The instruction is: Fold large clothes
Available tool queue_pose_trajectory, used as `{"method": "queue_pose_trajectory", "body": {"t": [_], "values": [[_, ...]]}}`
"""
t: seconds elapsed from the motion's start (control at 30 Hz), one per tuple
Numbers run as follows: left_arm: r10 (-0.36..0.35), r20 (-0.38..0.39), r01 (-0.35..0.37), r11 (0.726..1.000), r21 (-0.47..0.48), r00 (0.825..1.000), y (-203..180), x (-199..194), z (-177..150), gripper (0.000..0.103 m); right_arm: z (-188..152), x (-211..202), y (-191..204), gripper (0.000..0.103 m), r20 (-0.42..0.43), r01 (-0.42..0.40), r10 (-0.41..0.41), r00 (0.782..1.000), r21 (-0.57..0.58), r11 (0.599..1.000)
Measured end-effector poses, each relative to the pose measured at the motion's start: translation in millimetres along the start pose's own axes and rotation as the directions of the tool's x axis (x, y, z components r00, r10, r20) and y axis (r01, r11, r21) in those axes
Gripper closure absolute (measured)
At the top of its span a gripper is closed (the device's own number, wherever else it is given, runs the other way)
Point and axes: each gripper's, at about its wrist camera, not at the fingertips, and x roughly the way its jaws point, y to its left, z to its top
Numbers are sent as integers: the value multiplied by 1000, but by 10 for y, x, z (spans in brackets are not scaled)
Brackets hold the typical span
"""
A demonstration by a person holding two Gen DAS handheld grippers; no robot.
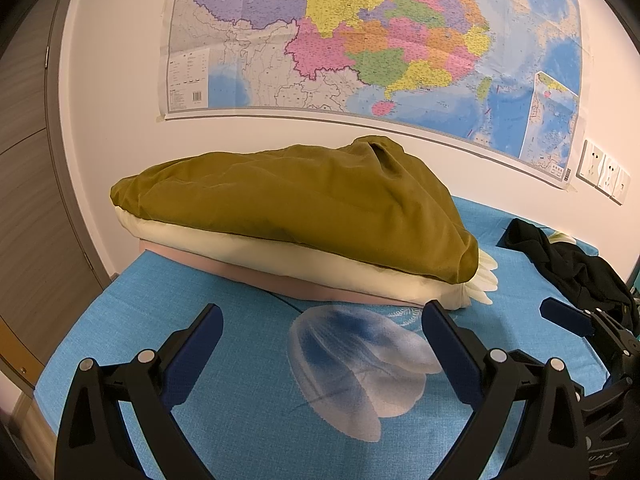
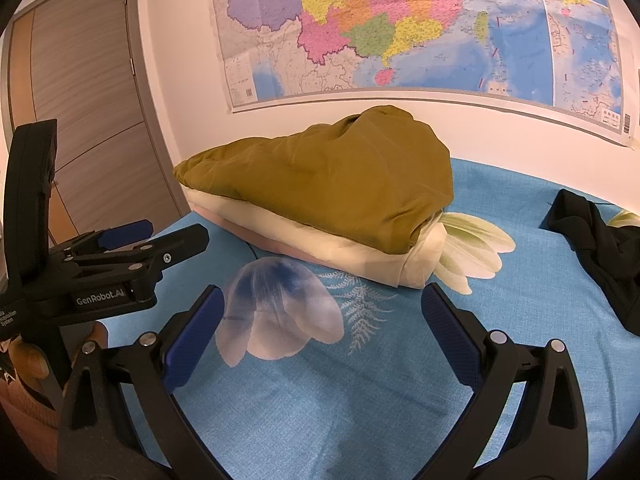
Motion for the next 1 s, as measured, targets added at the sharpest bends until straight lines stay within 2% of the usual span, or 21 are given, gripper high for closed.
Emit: {"method": "queue_pose_trajectory", "body": {"t": [0.5,0.77,0.93,1.0], "values": [[-5,-2,5,1000,2,1000,-8,4,-1,7,-3,-6,-6,6,6,-8,8,1000,4,1000],[-9,39,9,1000,12,999,-57,-49,-1,7,-32,-29,-15,6,11,2,-2,1000,11,1000],[-69,-7,69,998,-6,998,-166,37,-27,7,-122,-122,-158,6,19,37,-38,999,45,998],[-117,-38,118,993,9,992,-290,98,-65,7,-168,-209,-270,6,32,70,-72,997,71,995]]}}
